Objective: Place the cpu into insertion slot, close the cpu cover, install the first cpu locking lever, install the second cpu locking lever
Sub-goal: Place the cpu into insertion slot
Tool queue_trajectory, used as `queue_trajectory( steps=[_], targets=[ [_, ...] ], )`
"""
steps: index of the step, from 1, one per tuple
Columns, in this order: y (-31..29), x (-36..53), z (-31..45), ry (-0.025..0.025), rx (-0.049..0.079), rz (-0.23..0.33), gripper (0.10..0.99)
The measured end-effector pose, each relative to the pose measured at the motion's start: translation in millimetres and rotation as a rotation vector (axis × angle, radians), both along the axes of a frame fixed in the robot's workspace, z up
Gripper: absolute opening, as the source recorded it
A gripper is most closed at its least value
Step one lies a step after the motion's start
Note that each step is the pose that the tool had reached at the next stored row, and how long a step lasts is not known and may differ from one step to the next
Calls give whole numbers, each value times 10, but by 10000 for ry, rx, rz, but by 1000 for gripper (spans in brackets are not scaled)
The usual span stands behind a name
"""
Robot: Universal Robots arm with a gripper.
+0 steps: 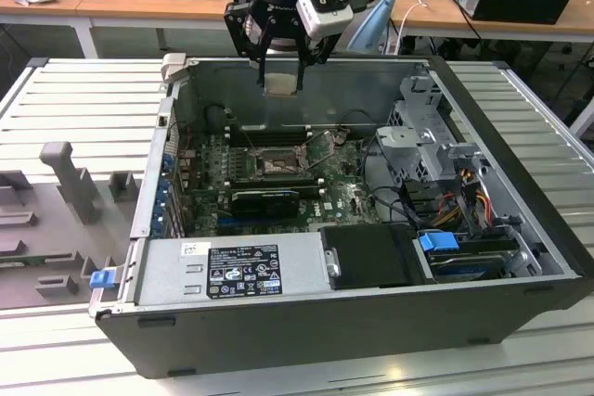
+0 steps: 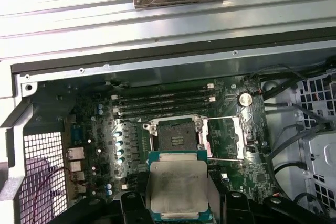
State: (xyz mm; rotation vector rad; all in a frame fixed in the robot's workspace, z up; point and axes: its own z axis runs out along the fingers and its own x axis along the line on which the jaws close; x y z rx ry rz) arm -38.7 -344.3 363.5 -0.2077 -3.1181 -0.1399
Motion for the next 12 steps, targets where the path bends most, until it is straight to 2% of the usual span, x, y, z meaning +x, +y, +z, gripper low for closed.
queue_trajectory(
  steps=[12],
  targets=[
    [0,0,-2,0,0,-525,525]
  ],
)
